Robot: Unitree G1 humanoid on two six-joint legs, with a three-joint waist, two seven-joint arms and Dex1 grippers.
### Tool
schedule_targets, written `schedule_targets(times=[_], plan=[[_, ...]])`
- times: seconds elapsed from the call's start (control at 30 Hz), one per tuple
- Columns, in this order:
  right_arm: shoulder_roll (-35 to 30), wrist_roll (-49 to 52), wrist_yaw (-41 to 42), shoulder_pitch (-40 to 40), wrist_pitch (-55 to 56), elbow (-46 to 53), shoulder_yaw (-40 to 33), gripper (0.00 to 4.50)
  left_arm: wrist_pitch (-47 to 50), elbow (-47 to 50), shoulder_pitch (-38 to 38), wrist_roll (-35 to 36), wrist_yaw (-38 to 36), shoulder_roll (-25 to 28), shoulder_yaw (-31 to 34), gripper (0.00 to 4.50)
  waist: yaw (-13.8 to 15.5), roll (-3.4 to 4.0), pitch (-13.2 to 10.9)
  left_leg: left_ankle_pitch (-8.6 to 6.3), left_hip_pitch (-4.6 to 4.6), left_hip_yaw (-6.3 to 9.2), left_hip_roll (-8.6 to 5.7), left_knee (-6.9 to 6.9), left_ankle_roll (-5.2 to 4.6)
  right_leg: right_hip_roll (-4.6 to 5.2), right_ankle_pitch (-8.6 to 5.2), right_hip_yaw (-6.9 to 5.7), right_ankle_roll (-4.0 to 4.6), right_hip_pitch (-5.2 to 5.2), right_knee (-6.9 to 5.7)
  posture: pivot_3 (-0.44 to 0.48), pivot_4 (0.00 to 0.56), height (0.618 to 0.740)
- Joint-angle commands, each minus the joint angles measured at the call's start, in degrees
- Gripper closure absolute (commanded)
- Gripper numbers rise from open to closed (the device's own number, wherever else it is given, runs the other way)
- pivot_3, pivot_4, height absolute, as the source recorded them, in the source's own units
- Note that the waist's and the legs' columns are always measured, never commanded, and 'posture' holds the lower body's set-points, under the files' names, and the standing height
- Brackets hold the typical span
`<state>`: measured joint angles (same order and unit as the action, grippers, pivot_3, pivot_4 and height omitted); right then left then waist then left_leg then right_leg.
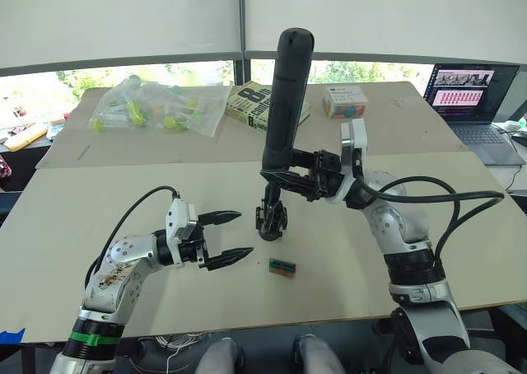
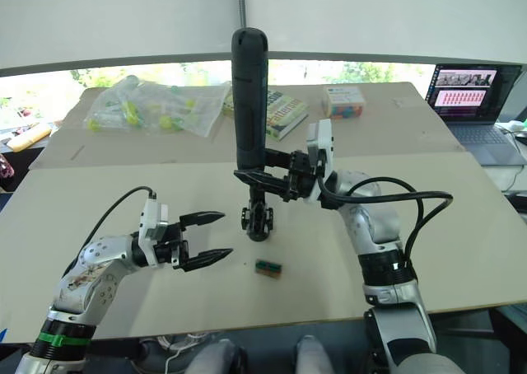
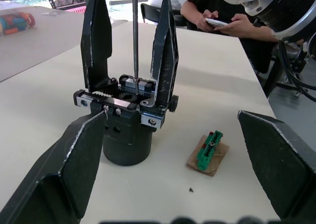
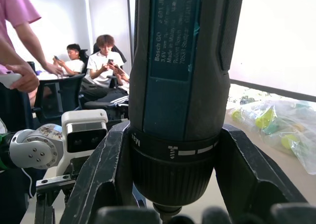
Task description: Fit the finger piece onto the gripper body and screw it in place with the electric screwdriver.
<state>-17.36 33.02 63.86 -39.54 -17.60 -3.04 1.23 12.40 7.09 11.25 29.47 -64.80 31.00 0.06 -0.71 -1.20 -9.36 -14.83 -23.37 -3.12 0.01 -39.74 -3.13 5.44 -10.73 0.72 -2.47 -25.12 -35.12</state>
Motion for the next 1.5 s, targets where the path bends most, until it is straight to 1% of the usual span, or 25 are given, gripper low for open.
schedule_targets(times=[0.03, 0.67, 1.5], plan=[[-0.11, 2.03, 0.77, -1.22, 0.1, 2.63, -1.08, 2.54, -1.59, 0.4, 0.01, 0.12, -0.49, -0.36, 0.15, 0.0, 0.0, 0.0, 0.0, 0.0, 0.0, 0.0, 0.0, 0.0, 0.0, 0.0, 0.0, 0.0, 0.0, 0.0, 0.0, 0.0, 0.15, 0.74], [0.19, 1.67, 1.76, -0.48, -0.56, 3.04, -0.38, 2.54, -2.66, -0.17, -0.24, -0.36, -1.14, -0.5, -0.44, 0.0, 0.0, 0.0, 0.0, 0.0, 0.0, 0.0, 0.0, 0.0, 0.0, 0.03, 0.0, -0.01, 0.01, 0.0, 0.0, 0.0, 0.15, 0.74], [0.13, -1.2, 1.9, -0.23, 2.05, 1.56, 0.32, 2.54, -3.24, -0.17, -1.22, -0.39, -0.84, -0.83, -0.78, 0.0, 0.0, 0.0, 0.0, 0.0, 0.0, 0.0, 0.0, 0.01, 0.0, 0.05, 0.01, -0.02, 0.01, -0.01, 0.01, 0.0, 0.15, 0.74]])
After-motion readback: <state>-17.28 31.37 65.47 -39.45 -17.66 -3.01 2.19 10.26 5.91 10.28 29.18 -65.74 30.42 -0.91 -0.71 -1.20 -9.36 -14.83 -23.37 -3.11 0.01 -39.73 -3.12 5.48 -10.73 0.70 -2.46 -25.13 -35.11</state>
